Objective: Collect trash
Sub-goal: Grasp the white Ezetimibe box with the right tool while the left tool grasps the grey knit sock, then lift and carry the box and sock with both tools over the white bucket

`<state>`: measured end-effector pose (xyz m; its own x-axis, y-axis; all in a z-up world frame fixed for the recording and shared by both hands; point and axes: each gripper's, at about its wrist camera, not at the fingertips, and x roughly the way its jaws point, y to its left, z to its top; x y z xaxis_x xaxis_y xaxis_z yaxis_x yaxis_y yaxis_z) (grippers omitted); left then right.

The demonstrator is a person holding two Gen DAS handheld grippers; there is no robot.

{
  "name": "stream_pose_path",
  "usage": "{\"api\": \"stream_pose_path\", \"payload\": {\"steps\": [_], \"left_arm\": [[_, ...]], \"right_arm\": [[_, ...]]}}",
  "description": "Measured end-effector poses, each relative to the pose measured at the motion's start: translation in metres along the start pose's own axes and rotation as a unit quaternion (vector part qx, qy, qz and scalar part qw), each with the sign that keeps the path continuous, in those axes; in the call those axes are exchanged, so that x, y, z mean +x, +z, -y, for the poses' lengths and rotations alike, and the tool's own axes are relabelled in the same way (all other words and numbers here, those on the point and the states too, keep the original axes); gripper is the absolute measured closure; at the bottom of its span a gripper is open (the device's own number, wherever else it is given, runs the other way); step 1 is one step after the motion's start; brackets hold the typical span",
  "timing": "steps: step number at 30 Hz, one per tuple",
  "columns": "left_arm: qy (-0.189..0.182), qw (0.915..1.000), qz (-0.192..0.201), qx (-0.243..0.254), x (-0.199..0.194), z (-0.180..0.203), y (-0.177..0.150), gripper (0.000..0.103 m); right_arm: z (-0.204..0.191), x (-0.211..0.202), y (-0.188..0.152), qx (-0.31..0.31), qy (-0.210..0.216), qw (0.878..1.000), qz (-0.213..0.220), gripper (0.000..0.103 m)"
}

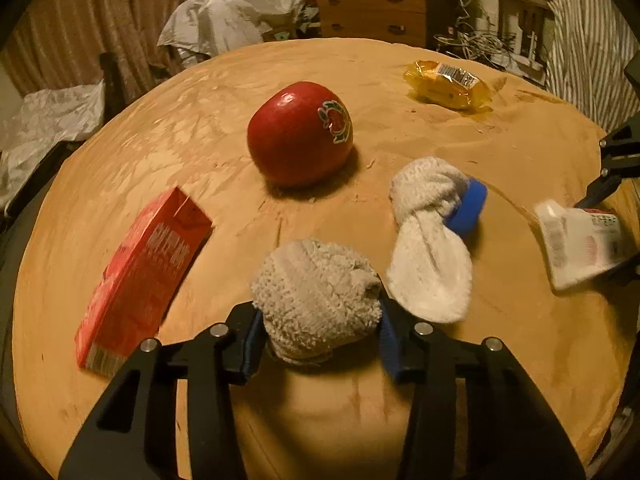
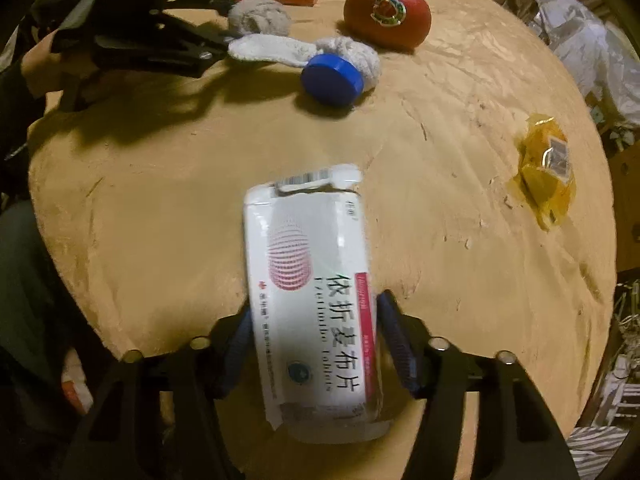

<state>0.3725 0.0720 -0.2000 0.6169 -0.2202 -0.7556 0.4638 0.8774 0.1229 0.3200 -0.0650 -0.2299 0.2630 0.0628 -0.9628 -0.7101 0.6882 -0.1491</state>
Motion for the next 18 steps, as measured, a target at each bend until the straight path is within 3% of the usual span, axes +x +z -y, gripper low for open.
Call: {"api": "stream_pose_path", "payload": {"steps": [5, 11, 18], "left_arm": [[0.033, 0.9984, 0.005, -0.046, -0.023, 0.001, -0.024, 0.059], [0.093, 0.9875, 0.027, -0.125, -0.074, 0.003, -0.049, 0.059], [0.128, 0.9717, 0.086, -0.179, -0.144, 0.037, -0.051, 0.059]], "right_arm": [[-0.012, -0.01, -0.007, 0.019, -0.009, 0.999, 0.032, 0.053], [-0.016, -0.038, -0.022, 0.085, -0.006, 0.99, 0.111, 0.053], [-0.027, -0.09, -0.047, 0.178, -0.027, 0.954, 0.24, 0.052]]}}
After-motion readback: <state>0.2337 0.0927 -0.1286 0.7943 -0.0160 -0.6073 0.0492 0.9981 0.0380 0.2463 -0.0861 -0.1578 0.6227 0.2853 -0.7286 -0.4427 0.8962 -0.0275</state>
